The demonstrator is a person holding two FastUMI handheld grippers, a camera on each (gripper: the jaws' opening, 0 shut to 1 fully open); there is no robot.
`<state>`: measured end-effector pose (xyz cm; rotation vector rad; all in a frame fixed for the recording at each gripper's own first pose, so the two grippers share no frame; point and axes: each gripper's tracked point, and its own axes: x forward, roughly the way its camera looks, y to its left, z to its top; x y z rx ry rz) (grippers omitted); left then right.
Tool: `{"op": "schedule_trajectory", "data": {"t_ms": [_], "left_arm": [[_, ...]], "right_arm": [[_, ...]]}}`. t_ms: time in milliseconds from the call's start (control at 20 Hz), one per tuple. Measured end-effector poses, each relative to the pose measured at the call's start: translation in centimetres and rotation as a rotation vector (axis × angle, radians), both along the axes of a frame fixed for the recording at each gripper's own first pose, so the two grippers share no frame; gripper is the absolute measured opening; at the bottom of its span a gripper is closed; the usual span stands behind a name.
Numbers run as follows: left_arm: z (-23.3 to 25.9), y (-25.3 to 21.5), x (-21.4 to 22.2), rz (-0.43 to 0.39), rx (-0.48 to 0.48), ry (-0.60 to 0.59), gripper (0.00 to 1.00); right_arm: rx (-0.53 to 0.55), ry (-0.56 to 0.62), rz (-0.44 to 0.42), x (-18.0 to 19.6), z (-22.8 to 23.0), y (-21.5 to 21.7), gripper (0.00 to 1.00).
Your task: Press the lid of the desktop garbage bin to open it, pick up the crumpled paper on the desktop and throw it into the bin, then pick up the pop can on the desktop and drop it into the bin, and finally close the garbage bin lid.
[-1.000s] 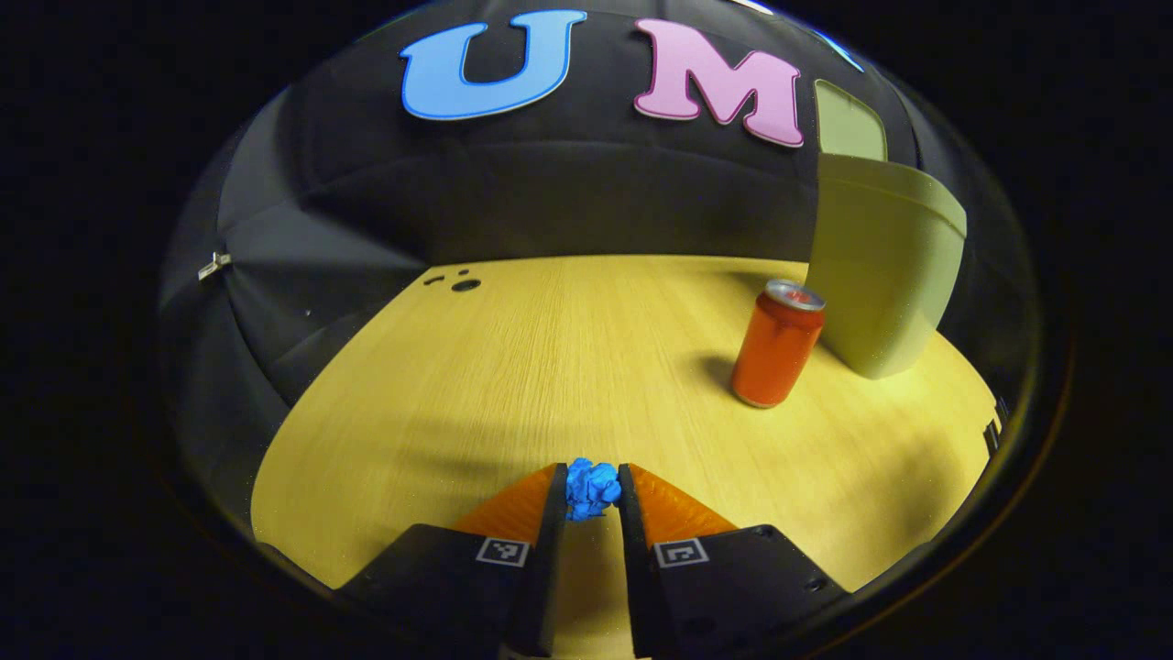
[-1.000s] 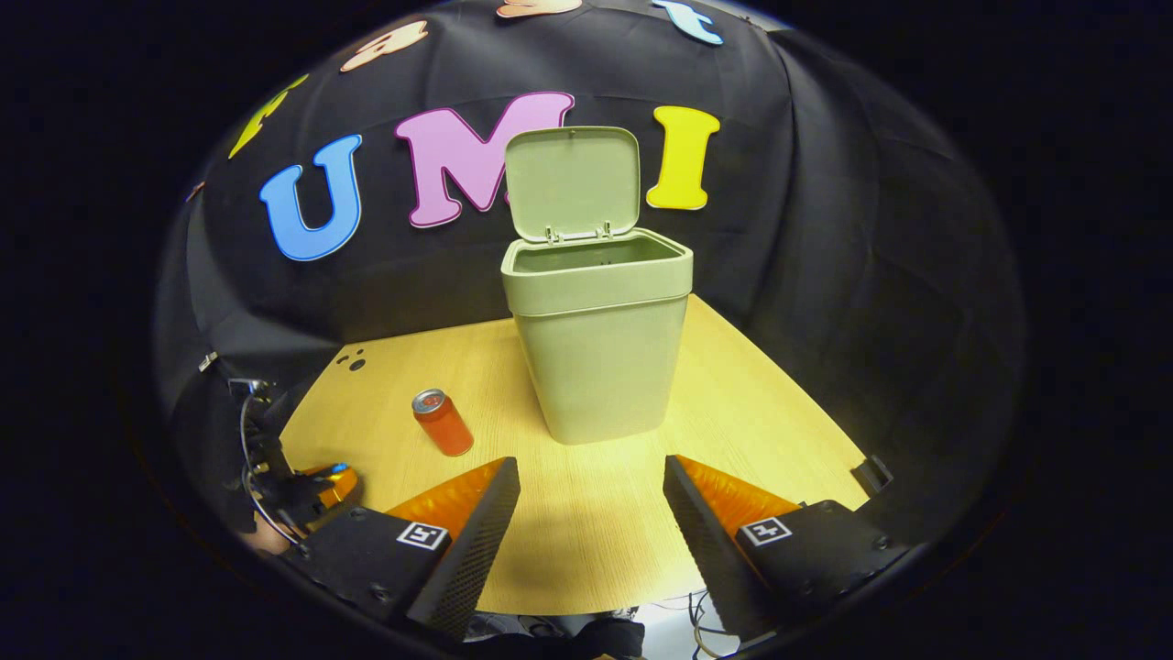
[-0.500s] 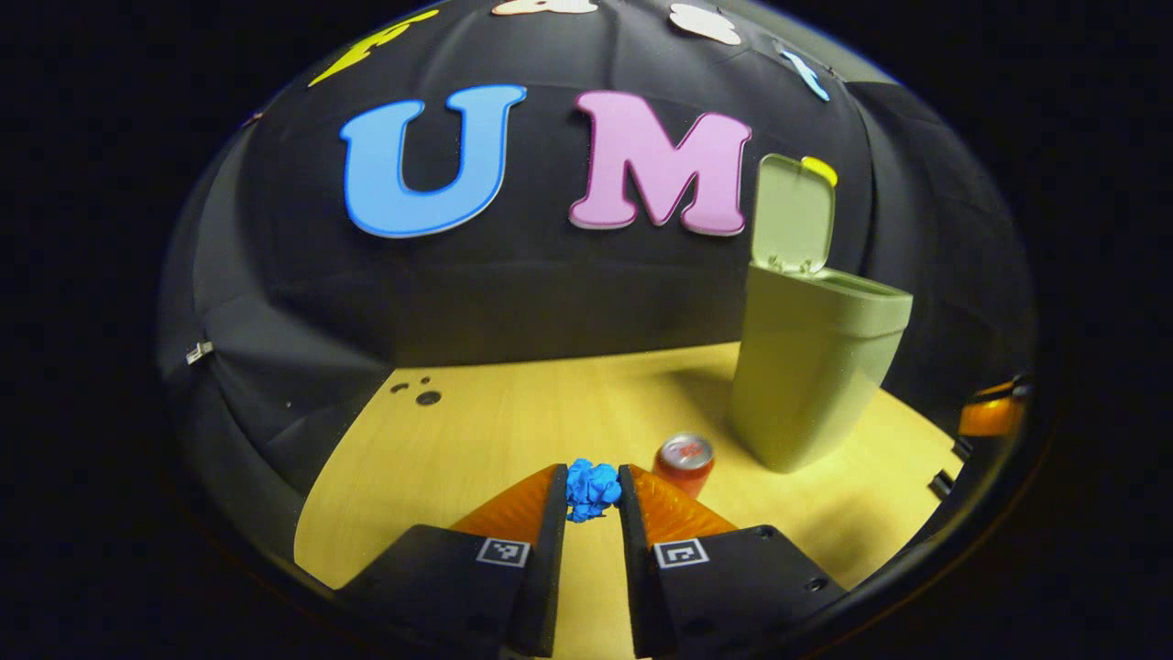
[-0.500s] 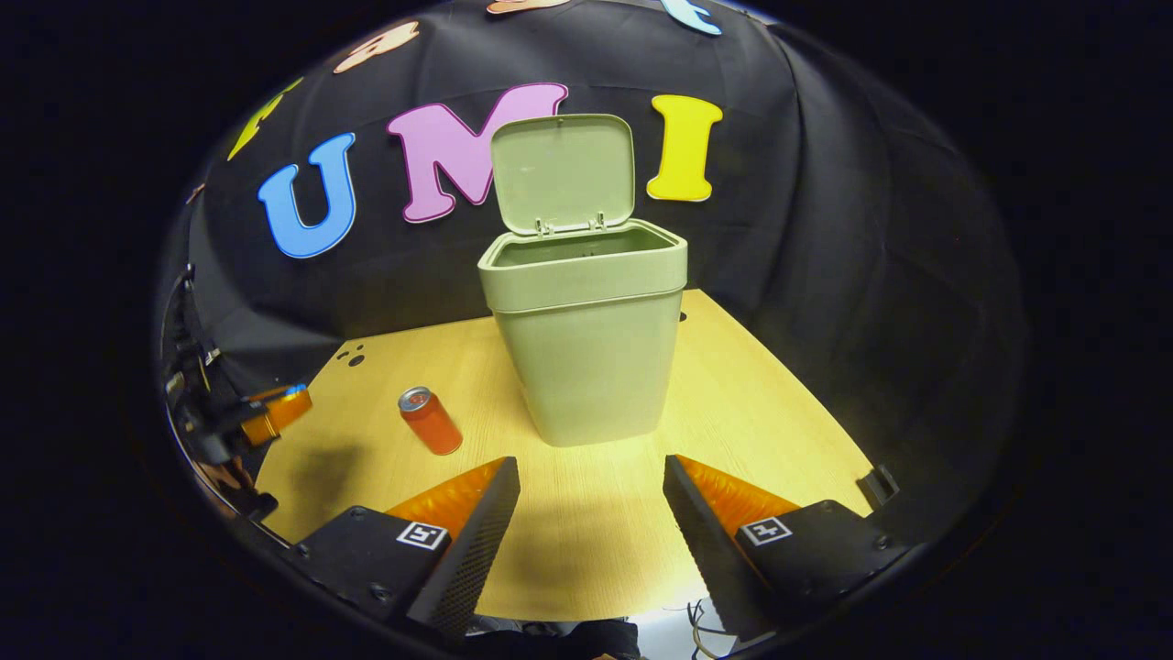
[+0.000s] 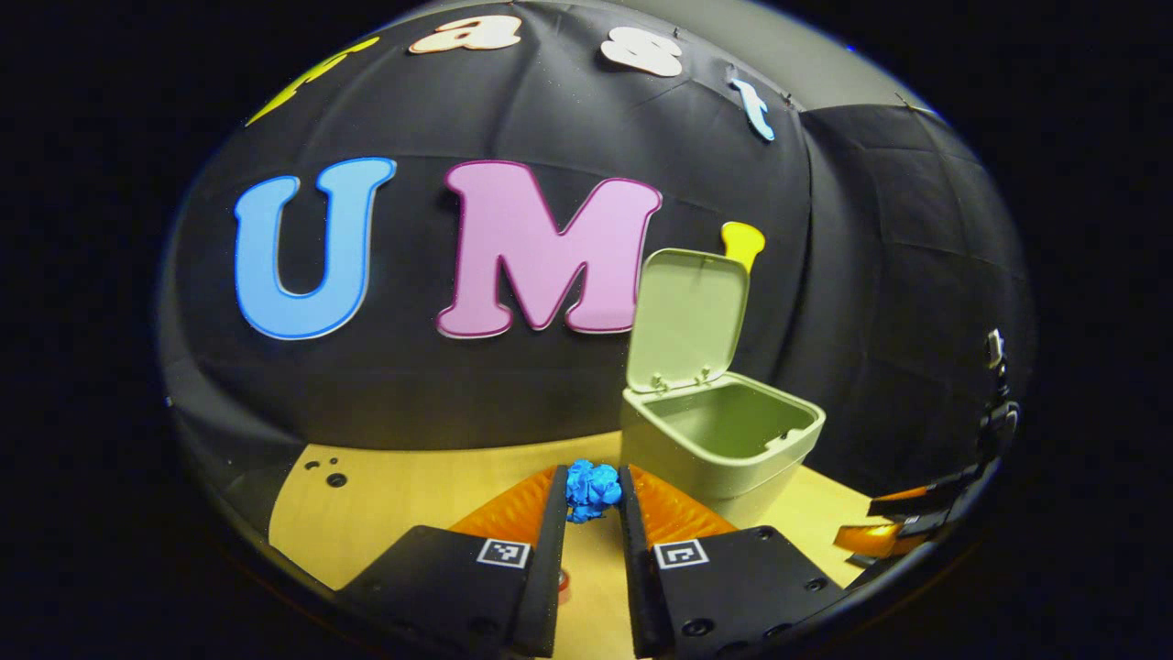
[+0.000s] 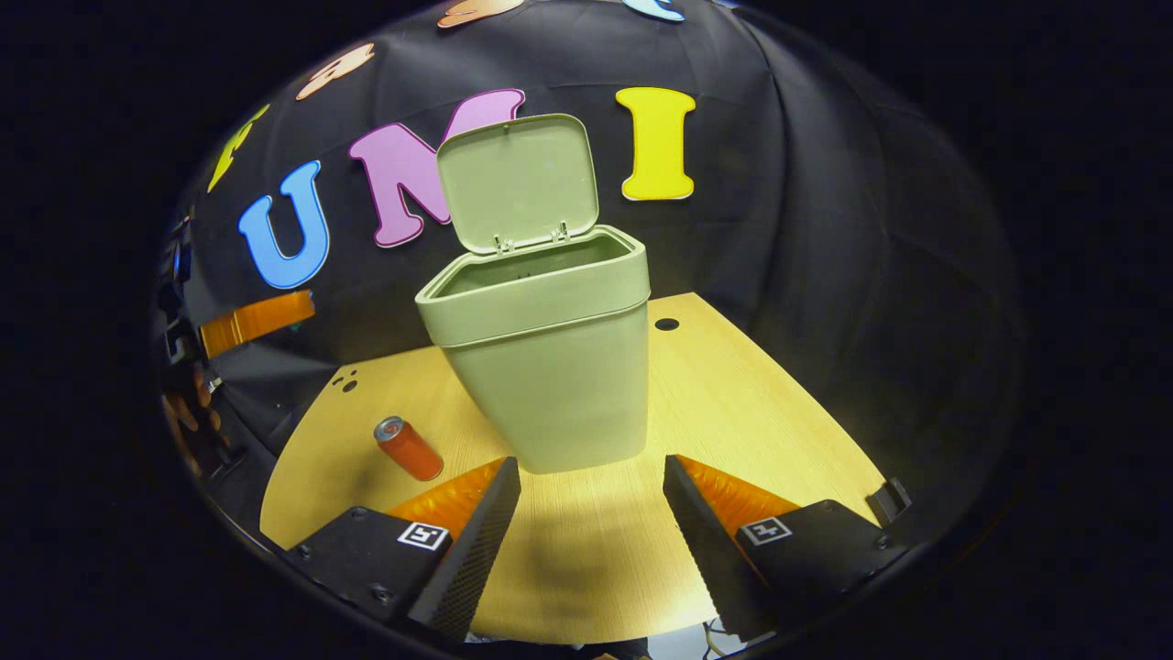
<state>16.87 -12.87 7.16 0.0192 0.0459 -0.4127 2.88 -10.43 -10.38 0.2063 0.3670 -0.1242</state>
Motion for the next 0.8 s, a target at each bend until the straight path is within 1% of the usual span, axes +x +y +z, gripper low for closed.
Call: {"op": "schedule_trajectory", "data": {"t_ms": [100, 150, 200, 400, 650, 700, 750, 800], "left_arm": [[1.0, -3.0, 0.4, -0.038, 0.001, -0.015, 0.35], [1.2, -4.6, 0.7, -0.055, 0.007, -0.018, 0.39], [1.3, -6.0, 1.0, -0.07, 0.011, -0.018, 0.35], [1.3, -10.7, 2.3, -0.112, 0.015, -0.014, 0.35], [1.0, -13.4, 4.3, -0.11, 0.028, -0.006, 0.35], [0.8, -13.6, 4.5, -0.109, 0.03, -0.002, 0.36], [0.7, -13.9, 4.7, -0.113, 0.029, 0.0, 0.4], [0.5, -14.2, 4.9, -0.117, 0.026, 0.004, 0.36]], "right_arm": [[0.001, 0.006, 0.025, 0.5, -0.3, -0.4, 0.99], [0.01, 0.0, 0.041, 0.7, -0.2, -0.6, 0.99], [0.019, -0.008, 0.052, 1.0, -0.1, -0.8, 0.99], [0.039, -0.002, 0.074, 2.0, -0.8, -2.3, 0.99], [0.073, 0.025, 0.1, 2.7, -1.9, -3.5, 0.99], [0.073, 0.03, 0.103, 2.7, -2.1, -3.7, 0.99], [0.075, 0.031, 0.107, 2.6, -2.2, -3.8, 0.99], [0.076, 0.032, 0.111, 2.6, -2.2, -4.0, 0.99]]}}
